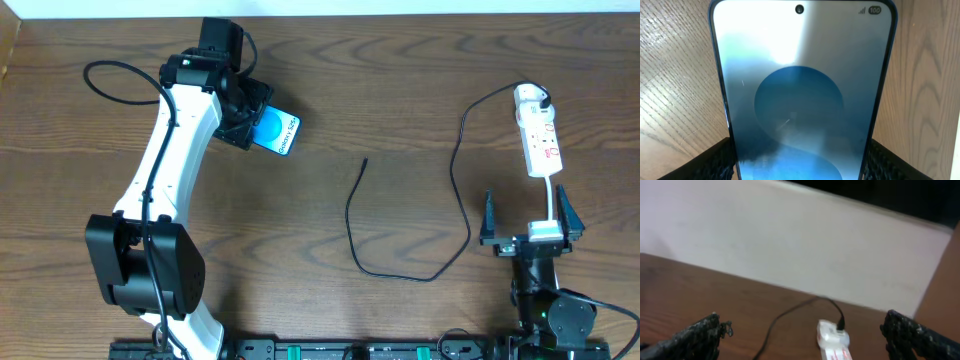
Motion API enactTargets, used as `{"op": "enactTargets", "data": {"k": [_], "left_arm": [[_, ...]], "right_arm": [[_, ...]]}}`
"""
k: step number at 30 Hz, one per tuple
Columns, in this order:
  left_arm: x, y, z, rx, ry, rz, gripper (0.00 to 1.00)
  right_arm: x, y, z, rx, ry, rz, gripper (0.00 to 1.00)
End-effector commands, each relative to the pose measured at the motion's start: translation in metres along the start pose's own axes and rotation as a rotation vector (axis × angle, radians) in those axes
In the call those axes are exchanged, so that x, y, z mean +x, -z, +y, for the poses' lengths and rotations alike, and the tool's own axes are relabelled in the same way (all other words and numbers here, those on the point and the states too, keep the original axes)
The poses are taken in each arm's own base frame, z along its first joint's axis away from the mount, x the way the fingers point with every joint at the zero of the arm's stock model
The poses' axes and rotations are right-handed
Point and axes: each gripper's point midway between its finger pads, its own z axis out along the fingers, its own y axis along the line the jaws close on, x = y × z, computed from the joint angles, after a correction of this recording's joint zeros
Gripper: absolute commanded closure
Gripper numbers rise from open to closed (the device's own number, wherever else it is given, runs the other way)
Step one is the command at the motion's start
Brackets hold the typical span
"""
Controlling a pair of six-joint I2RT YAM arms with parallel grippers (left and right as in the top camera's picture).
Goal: Plug charger to phone and switch on socket
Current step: 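Move the right gripper left toward the phone in the left gripper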
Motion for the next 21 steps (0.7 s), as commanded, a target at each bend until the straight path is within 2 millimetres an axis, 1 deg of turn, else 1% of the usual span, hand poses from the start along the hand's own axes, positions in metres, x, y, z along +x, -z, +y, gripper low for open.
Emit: {"op": "enactTargets", "data": {"k": [1, 5, 7, 8, 12, 14, 15, 16, 17, 19, 20, 21], "left_arm": [[-0.004, 0.017, -0.006, 0.041, -0.007, -0.025, 0.93], [-0.004, 0.017, -0.006, 0.042, -0.007, -0.024, 0.92], [-0.004, 0.017, -0.006, 0.042, -0.007, -0.024, 0.92], [-0.004, 0.017, -0.006, 0.042, -0.007, -0.024, 0.92], [-0.004, 0.017, -0.006, 0.042, -0.007, -0.024, 0.92], [-0.004, 0.017, -0.006, 0.042, -0.007, -0.024, 0.92], [-0.004, 0.017, -0.006, 0.042, -0.007, -0.024, 0.93], [-0.004, 0.017, -0.006, 0.042, -0.007, -0.024, 0.92], [-0.004, 0.017, -0.006, 0.042, -0.007, -0.024, 0.93], [-0.004, 0.017, -0.006, 0.042, -0.007, -0.024, 0.92], [-0.004, 0.017, -0.006, 0.042, -0.007, -0.024, 0.93], [-0.004, 0.017, -0.006, 0.042, -0.006, -0.024, 0.92]], "right_arm": [[-0.010, 0.000, 0.009, -0.058, -0.009, -0.024, 0.01], [-0.015, -0.006, 0.007, -0.069, -0.020, 0.029, 0.01], [-0.017, -0.015, 0.005, -0.082, -0.030, 0.085, 0.01], [-0.018, -0.020, 0.006, -0.097, -0.035, 0.116, 0.01], [-0.024, -0.055, 0.018, -0.240, -0.057, 0.252, 0.01], [-0.028, -0.080, 0.033, -0.374, -0.104, 0.314, 0.01], [-0.030, -0.086, 0.038, -0.419, -0.121, 0.328, 0.01], [-0.032, -0.099, 0.049, -0.507, -0.157, 0.353, 0.01], [-0.034, -0.107, 0.056, -0.573, -0.186, 0.368, 0.01], [-0.039, -0.127, 0.074, -0.727, -0.305, 0.405, 0.01], [-0.042, -0.132, 0.078, -0.760, -0.338, 0.409, 0.01], [-0.047, -0.144, 0.087, -0.853, -0.430, 0.417, 0.01]]}}
